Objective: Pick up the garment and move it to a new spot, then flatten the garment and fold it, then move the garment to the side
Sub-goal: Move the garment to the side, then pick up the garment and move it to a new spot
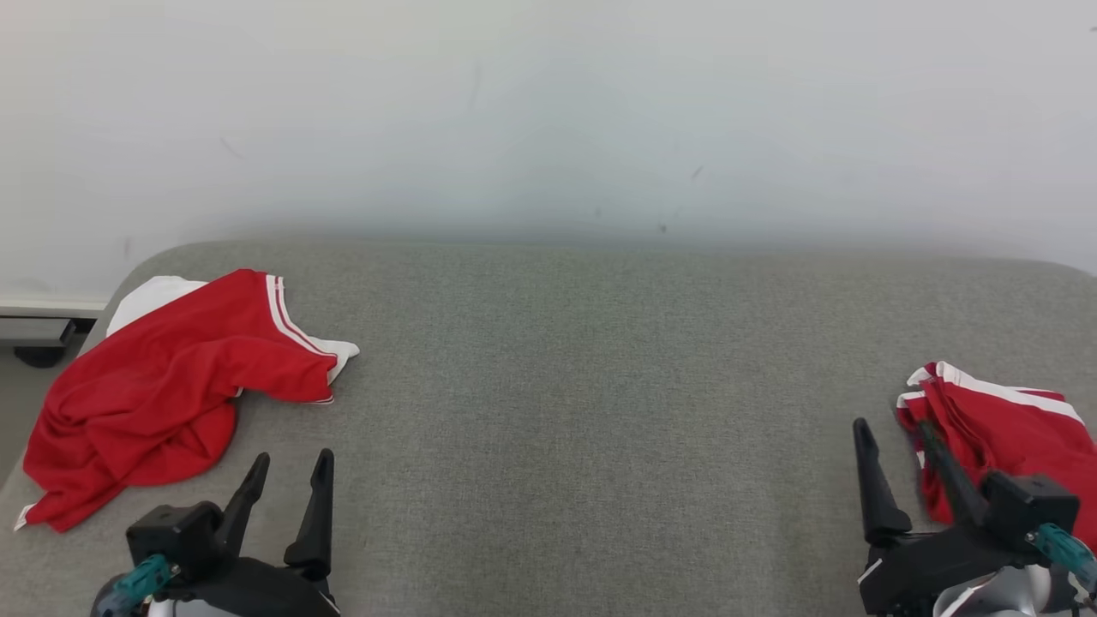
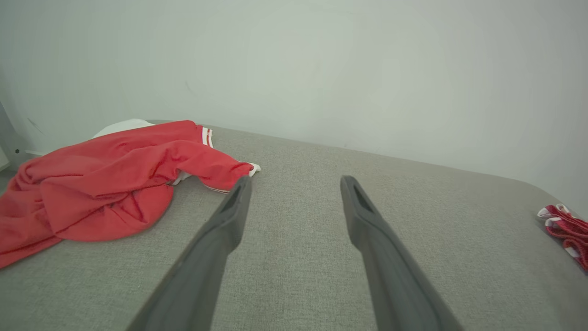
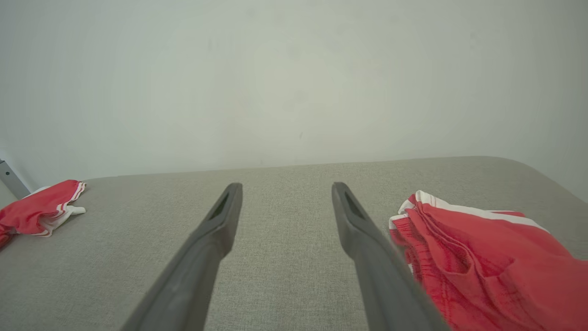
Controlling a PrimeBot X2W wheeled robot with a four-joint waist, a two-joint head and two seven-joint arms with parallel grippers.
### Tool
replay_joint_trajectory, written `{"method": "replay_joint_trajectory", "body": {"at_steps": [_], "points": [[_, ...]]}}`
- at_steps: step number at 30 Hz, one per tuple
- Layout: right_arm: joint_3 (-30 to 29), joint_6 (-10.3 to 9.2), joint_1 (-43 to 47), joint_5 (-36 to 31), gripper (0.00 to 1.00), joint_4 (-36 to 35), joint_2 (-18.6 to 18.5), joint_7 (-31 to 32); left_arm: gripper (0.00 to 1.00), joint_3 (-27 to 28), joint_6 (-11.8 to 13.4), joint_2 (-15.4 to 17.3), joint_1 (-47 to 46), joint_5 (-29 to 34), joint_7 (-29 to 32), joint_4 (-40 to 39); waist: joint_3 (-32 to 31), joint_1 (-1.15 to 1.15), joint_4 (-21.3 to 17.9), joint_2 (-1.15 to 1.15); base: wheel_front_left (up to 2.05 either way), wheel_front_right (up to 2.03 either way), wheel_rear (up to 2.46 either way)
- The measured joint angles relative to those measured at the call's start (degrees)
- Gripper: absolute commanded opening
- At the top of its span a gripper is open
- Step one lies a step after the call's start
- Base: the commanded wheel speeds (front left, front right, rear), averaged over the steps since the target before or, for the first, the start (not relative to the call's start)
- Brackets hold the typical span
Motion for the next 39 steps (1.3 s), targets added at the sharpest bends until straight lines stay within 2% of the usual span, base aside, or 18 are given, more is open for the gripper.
{"method": "replay_joint_trajectory", "body": {"at_steps": [28, 39], "points": [[-1.4, -0.75, 0.7, 0.3, 1.00, 0.6, 0.3, -2.2, 1.00, -0.8, 0.0, -0.1, -0.1, 0.3, 2.7, -0.4, 0.7, 0.00, -0.4, 0.00, 0.00, 0.00, 0.00], [-2.0, -0.75, 1.7, 1.2, 1.00, 0.5, 0.3, -2.9, 1.00, -2.1, 0.1, -0.2, -0.7, 1.1, 3.8, -0.4, 1.2, 0.00, 2.9, 0.00, 0.00, 0.00, 0.00]]}}
